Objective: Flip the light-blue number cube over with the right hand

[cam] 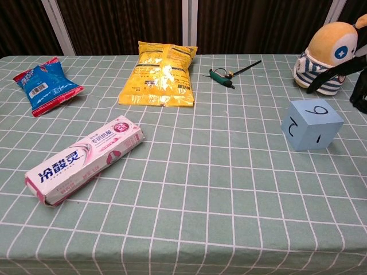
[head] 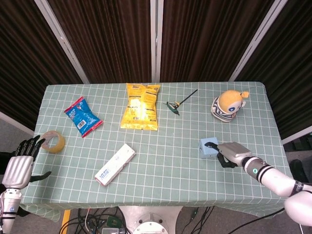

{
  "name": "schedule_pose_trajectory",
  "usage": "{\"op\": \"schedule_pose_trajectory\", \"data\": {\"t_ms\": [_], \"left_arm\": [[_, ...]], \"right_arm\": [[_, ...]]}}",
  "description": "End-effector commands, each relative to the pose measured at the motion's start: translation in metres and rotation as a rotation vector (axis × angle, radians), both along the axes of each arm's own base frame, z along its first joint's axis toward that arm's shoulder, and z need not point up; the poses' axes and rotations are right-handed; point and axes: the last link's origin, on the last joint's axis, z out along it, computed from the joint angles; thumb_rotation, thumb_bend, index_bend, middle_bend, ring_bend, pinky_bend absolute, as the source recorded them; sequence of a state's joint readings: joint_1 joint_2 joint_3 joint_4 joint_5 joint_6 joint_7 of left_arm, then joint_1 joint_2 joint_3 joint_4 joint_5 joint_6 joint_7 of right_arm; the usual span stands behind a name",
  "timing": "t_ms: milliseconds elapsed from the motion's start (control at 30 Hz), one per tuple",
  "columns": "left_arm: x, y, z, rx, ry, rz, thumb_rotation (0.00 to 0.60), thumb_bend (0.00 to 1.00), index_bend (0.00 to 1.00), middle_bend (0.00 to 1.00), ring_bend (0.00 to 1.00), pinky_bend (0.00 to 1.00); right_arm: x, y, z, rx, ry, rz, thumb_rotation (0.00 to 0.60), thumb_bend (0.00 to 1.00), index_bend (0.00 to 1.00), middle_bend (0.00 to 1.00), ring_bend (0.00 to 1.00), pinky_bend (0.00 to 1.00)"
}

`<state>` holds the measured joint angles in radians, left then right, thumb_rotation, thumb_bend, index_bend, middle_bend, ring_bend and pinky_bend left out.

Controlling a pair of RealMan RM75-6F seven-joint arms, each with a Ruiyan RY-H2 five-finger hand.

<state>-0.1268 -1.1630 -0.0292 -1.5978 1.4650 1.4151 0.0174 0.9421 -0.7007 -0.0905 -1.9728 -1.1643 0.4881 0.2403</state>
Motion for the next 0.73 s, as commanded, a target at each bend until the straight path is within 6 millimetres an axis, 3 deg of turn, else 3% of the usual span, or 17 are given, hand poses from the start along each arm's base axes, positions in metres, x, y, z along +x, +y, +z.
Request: {"op": "schedule_pose_trajectory", "data": {"t_ms": [33,67,100,133,200,267,300,433,733], "left_arm": [[0.002,-0.002,0.0,0.002,-0.004,-0.003,0.6,0.0,0.07,0.0,0.0,0.04],[0.003,-0.002,0.0,0.001,-0.005,-0.004,0.6,0.0,0.07,0.0,0.0,0.04],[0.004,-0.003,-0.001,0.0,-0.005,-0.005,0.6,0.0,0.07,0.0,0.0,0.04],[0.004,-0.004,-0.001,-0.001,-0.004,-0.006,0.6,0.0,0.07,0.0,0.0,0.04],[0.005,-0.005,-0.002,-0.006,-0.002,-0.009,0.6,0.0,0.07,0.0,0.0,0.04],[0.005,-0.006,-0.003,-0.011,-0.003,-0.01,0.6,0.0,0.07,0.0,0.0,0.04],[0.005,-0.007,-0.003,-0.013,-0.004,-0.011,0.6,0.0,0.07,0.0,0.0,0.04],[0.007,-0.009,-0.004,-0.013,-0.008,-0.015,0.6,0.0,0.07,0.0,0.0,0.04],[0.006,-0.015,-0.01,-0.005,-0.025,-0.024,0.6,0.0,0.07,0.0,0.0,0.04]], "right_arm": [[-0.056,0.053,0.041,-0.427,-0.006,0.09,0.6,1.0,0.12,0.97,0.86,0.79],[-0.072,0.065,0.037,-0.509,0.004,0.096,0.6,1.0,0.12,0.93,0.82,0.77],[-0.084,0.074,0.032,-0.552,0.014,0.096,0.6,0.94,0.12,0.84,0.72,0.72],[-0.097,0.082,0.027,-0.58,0.034,0.095,0.6,0.83,0.09,0.71,0.59,0.64],[-0.129,0.093,0.019,-0.684,0.141,0.122,0.6,0.36,0.01,0.26,0.18,0.31],[-0.149,0.102,0.005,-0.799,0.163,0.143,0.6,0.08,0.0,0.02,0.01,0.06],[-0.154,0.108,-0.001,-0.815,0.121,0.126,0.6,0.01,0.0,0.0,0.0,0.0],[-0.175,0.122,-0.008,-0.848,0.096,0.077,0.6,0.0,0.0,0.0,0.0,0.0],[-0.18,0.129,-0.006,-0.902,0.036,0.109,0.6,0.0,0.0,0.0,0.0,0.0]]}}
